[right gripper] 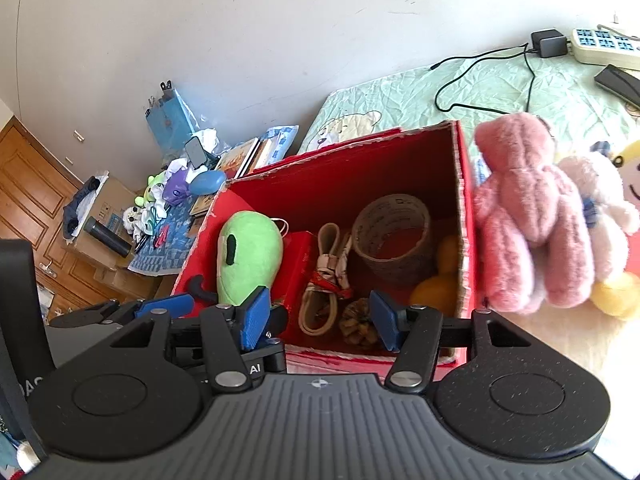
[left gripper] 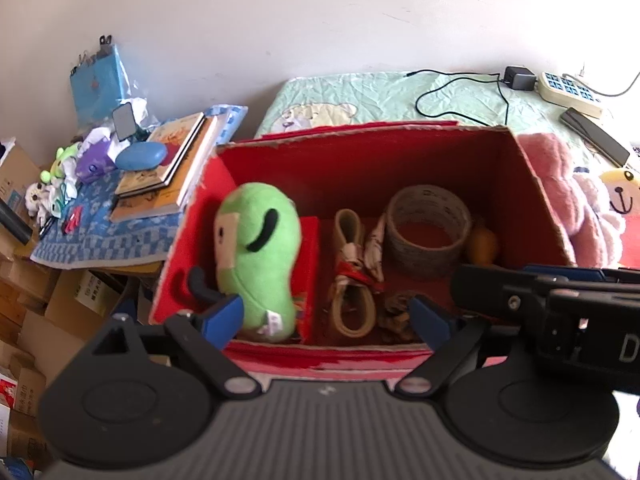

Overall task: Organize objects
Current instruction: 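Lower the green plush into the red box and open the right gripper, then move the right gripper back to the yellow tiger plush on the bed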

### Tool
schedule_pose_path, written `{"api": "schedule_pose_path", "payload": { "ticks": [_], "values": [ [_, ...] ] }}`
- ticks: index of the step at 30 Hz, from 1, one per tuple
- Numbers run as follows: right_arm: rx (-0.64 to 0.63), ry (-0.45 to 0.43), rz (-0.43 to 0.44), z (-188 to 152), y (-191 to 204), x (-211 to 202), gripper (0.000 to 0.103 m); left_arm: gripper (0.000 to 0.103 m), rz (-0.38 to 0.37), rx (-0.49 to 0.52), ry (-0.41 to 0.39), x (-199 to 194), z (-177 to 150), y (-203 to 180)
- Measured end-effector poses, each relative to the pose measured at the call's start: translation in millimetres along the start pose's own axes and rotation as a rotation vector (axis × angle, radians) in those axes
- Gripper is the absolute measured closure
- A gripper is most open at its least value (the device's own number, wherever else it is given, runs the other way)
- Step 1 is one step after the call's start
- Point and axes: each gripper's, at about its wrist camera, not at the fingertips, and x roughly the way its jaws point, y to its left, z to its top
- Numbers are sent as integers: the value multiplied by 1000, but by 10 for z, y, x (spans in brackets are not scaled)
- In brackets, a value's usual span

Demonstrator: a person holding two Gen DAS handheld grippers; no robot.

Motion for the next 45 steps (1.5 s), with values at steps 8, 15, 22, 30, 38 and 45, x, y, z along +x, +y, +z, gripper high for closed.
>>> {"api": "schedule_pose_path", "payload": {
  "ticks": [8, 15, 22, 30, 38, 45],
  "values": [
    [8, -20, -52, -11, -179, -235, 44, 11, -38, 21, 5, -133, 0, -290],
    [35, -12, -81, -23, -381, -363, 44, 11, -58, 41, 51, -149, 22, -553],
    [68, 7, -54, -34, -579, -465, 44, 10, -48, 61, 71, -181, 4, -762],
    [93, 34, -25, -83, -772, -549, 44, 9, -62, 82, 89, -263, -90, -966],
    [133, 45, -41, -149, -997, -633, 44, 9, -96, 144, 126, -241, -190, -1303],
    [176, 52, -102, -248, -1284, -728, 43, 9, -179, 188, 179, -167, -277, -1606]
  ]
}}
